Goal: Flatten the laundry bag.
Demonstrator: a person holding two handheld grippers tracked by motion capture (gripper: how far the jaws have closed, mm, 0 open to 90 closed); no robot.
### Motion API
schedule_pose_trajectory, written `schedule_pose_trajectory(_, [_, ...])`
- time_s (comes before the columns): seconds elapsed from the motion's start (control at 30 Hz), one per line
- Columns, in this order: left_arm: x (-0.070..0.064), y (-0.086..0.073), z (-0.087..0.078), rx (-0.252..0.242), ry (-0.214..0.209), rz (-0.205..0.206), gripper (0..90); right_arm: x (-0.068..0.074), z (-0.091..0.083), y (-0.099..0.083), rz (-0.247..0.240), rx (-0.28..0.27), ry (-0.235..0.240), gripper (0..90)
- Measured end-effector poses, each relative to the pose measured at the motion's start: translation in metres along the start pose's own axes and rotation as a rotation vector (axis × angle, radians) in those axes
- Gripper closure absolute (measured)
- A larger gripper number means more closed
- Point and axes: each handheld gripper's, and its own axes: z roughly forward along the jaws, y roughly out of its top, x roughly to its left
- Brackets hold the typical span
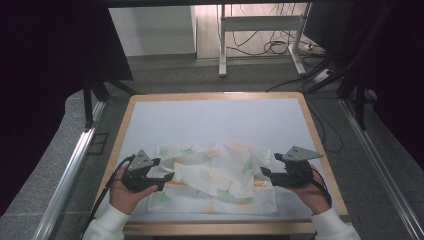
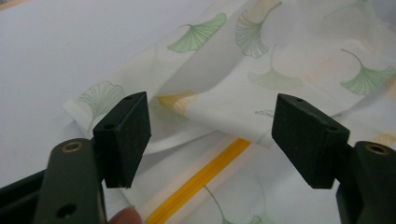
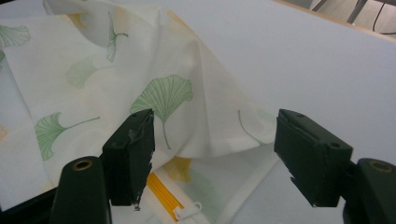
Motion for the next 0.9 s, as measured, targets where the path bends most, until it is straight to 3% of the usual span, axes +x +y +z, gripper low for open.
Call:
schedule_pose_trajectory(0.1, [-0.007,-0.002,0.005,0.017,-0.005,0.019,26.8,-0.001,0.001,-0.002,0.006,0.006,0.001,29.1])
schedule_pose_trajectory(0.3, [-0.014,-0.015,0.013,0.045,-0.043,-0.008,26.8,-0.001,0.001,-0.002,0.012,0.006,0.0,29.1])
schedule_pose_trajectory(0.5, [-0.02,-0.022,0.021,0.088,-0.011,0.012,28.0,-0.002,0.003,-0.004,0.011,0.019,-0.007,29.0])
schedule_pose_trajectory(0.63, [-0.019,-0.023,0.028,0.088,-0.007,-0.028,28.8,-0.002,0.003,-0.004,0.007,0.023,-0.01,28.9])
schedule_pose_trajectory(0.9, [-0.026,-0.018,0.035,0.095,0.011,-0.02,29.6,-0.001,0.006,-0.005,0.005,0.035,-0.014,28.8])
